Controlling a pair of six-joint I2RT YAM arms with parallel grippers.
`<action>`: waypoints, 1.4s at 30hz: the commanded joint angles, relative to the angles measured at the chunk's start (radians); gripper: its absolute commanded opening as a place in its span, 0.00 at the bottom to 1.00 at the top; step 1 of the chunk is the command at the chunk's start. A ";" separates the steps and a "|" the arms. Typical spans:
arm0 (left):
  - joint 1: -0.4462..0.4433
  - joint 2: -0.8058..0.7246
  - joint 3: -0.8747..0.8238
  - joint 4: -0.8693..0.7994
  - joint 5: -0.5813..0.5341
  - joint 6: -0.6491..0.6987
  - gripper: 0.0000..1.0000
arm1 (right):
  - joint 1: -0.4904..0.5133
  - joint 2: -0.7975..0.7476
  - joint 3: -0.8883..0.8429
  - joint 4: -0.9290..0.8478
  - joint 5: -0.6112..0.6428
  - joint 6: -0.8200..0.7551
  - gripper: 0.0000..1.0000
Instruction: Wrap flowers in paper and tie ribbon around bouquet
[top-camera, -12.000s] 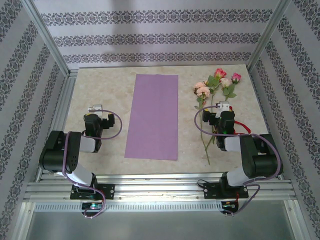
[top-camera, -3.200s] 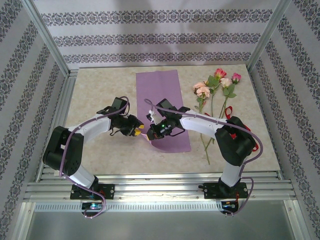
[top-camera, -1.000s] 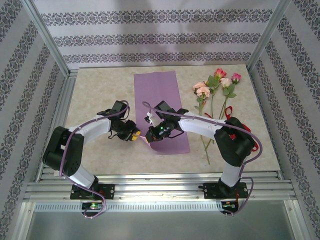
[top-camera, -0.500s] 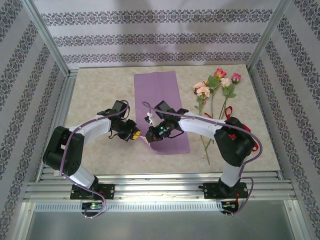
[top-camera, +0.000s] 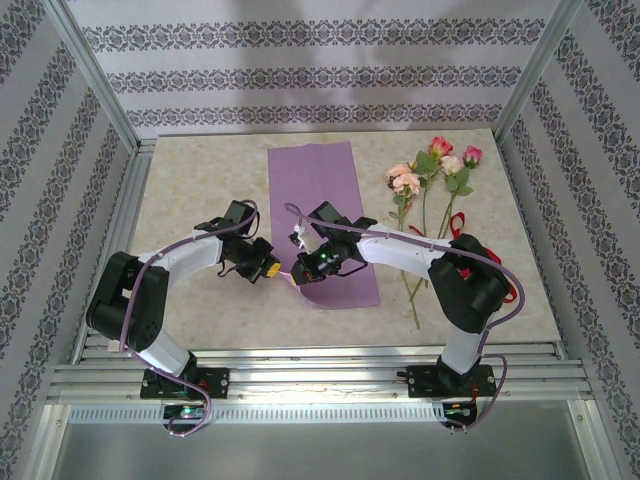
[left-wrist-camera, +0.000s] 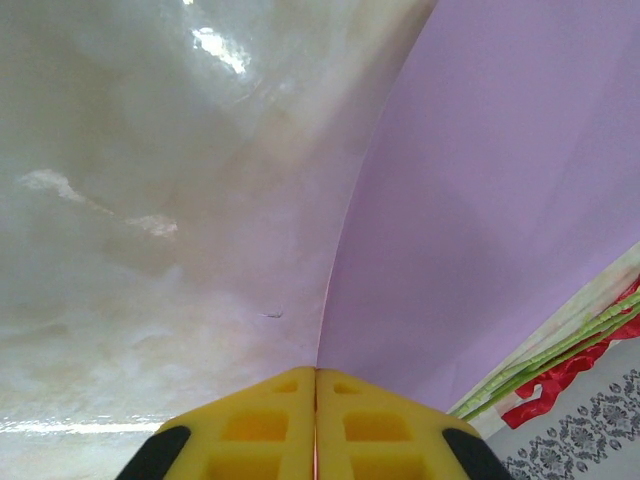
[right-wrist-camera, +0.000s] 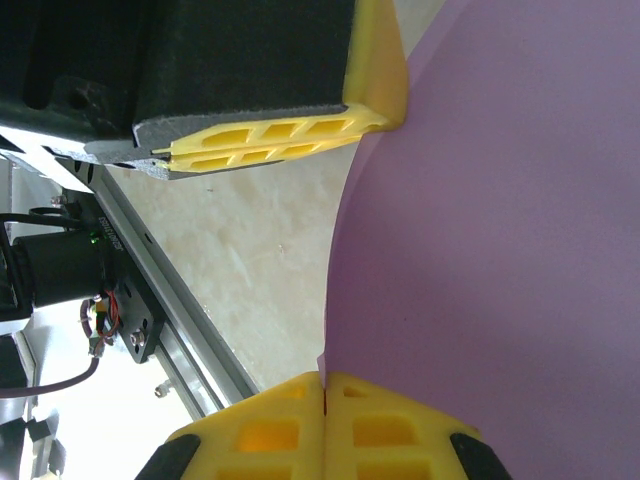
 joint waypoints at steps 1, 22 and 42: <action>-0.010 0.003 0.030 -0.021 -0.008 0.016 0.09 | 0.015 0.009 -0.001 0.009 -0.013 -0.008 0.00; -0.010 0.005 0.052 -0.066 -0.014 0.053 0.00 | 0.022 -0.007 -0.006 0.009 0.001 -0.002 0.42; -0.010 0.019 0.062 -0.067 -0.012 0.064 0.00 | 0.242 -0.132 0.039 -0.135 0.570 -0.162 0.80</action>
